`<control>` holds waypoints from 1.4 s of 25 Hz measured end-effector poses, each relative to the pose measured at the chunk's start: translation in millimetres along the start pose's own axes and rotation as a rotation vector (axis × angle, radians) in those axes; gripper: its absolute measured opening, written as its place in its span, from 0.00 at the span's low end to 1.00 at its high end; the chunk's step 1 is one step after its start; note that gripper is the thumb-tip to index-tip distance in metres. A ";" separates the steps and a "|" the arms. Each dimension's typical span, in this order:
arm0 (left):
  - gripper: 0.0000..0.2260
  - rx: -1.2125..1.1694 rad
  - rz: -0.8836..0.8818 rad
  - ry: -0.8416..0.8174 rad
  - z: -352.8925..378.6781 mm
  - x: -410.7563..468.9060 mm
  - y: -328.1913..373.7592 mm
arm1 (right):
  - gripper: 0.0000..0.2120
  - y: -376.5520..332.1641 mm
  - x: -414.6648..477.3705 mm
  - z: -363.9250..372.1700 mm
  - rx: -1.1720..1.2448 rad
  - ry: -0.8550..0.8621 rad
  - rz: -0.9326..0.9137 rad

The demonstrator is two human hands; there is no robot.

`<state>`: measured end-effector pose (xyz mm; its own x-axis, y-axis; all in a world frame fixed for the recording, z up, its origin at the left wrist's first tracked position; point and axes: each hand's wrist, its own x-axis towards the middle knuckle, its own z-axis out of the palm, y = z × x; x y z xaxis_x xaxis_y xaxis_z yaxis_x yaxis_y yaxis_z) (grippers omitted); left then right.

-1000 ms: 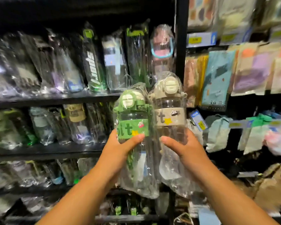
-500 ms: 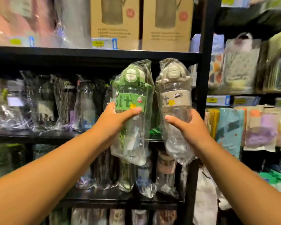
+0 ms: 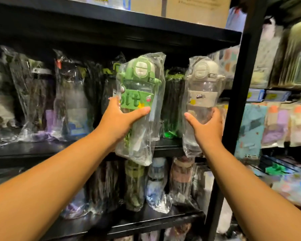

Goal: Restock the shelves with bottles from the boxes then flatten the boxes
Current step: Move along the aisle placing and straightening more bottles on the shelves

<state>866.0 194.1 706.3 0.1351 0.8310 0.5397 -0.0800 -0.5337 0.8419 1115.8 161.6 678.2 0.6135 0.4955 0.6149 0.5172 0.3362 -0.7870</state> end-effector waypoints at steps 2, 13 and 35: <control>0.27 -0.008 0.007 -0.017 6.8 7.9 -10.7 | 0.46 11.1 6.1 7.1 -0.052 0.031 0.005; 0.33 -0.005 0.024 0.030 50.0 23.8 -44.6 | 0.52 46.6 33.9 19.6 -0.174 0.009 0.031; 0.34 0.061 0.092 0.170 74.6 15.0 -49.8 | 0.49 65.9 74.7 28.1 0.082 -0.277 0.118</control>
<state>945.7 221.5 672.1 -0.0390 0.7898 0.6121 -0.0235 -0.6132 0.7896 1178.9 243.3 670.9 0.4744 0.7309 0.4907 0.3952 0.3213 -0.8606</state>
